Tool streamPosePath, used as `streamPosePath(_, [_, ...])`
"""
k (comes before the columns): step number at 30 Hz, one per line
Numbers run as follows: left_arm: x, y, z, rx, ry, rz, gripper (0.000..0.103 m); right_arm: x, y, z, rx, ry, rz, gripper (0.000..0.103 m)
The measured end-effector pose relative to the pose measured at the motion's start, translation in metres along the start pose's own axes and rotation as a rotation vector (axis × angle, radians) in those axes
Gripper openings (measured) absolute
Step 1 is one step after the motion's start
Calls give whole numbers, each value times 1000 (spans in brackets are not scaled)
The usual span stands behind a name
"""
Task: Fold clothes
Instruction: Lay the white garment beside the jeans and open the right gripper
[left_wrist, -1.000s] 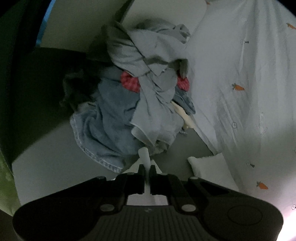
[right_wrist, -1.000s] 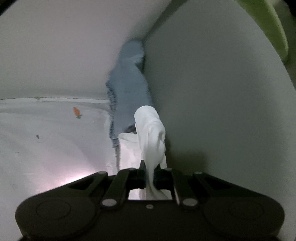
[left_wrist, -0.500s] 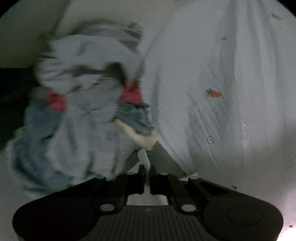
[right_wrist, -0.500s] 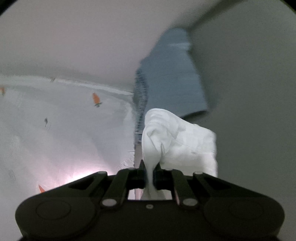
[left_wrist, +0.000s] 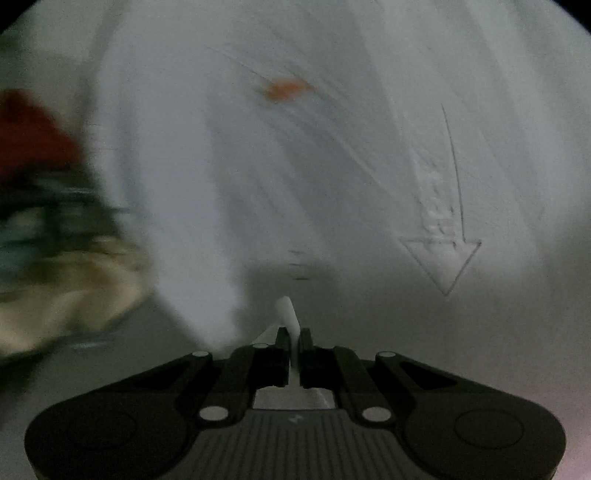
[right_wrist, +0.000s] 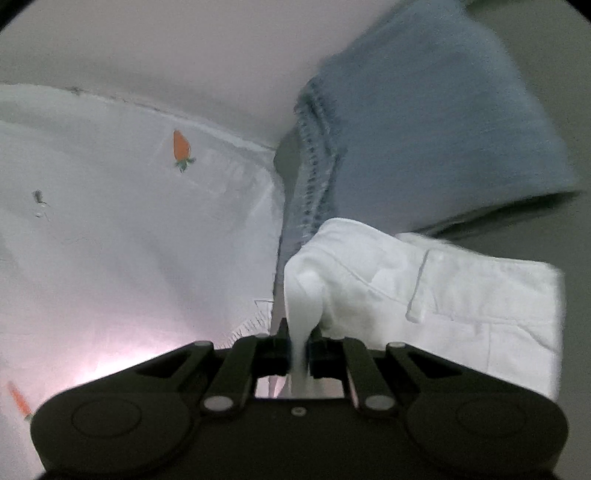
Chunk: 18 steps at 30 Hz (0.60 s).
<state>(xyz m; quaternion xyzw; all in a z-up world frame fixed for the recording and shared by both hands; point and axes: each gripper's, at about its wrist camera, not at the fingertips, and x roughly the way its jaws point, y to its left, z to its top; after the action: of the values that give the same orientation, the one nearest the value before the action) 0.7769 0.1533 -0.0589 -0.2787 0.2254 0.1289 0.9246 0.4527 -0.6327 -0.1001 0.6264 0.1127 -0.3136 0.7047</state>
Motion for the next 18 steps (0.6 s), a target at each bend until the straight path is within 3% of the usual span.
streamPosePath(1, [27,-10,-3,11,21,13,6,18,5,0,-9,-5,-18,18])
streamPosePath(3, [69,-19,-13,-1,81,31,12,48,13,-4,-28,-27,-42,34])
streamPosePath(4, [80,-19,-16,-11,103,43,13,57,16,-7,-38,-46,-46,38])
streamPosePath(5, [80,-17,-18,-13,99,49,19,60,19,-10,-56,-63,-42,48])
streamPosePath(6, [76,-14,-21,-10,84,50,28,59,24,-12,-88,-71,-31,59])
streamPosePath(7, [68,-10,-23,3,59,51,37,54,28,-16,-145,-72,-27,63])
streamPosePath(9, [43,2,-29,53,13,81,78,42,34,-22,-270,-72,-24,73])
streamPosePath(11, [15,17,-37,115,-8,130,83,26,31,-31,-385,-77,-89,80])
streamPosePath(14, [-25,47,-55,180,20,244,91,0,15,-42,-485,-89,-185,81])
streamPosePath(18, [-45,88,-84,88,139,339,94,-30,-30,-54,-452,-108,-299,90])
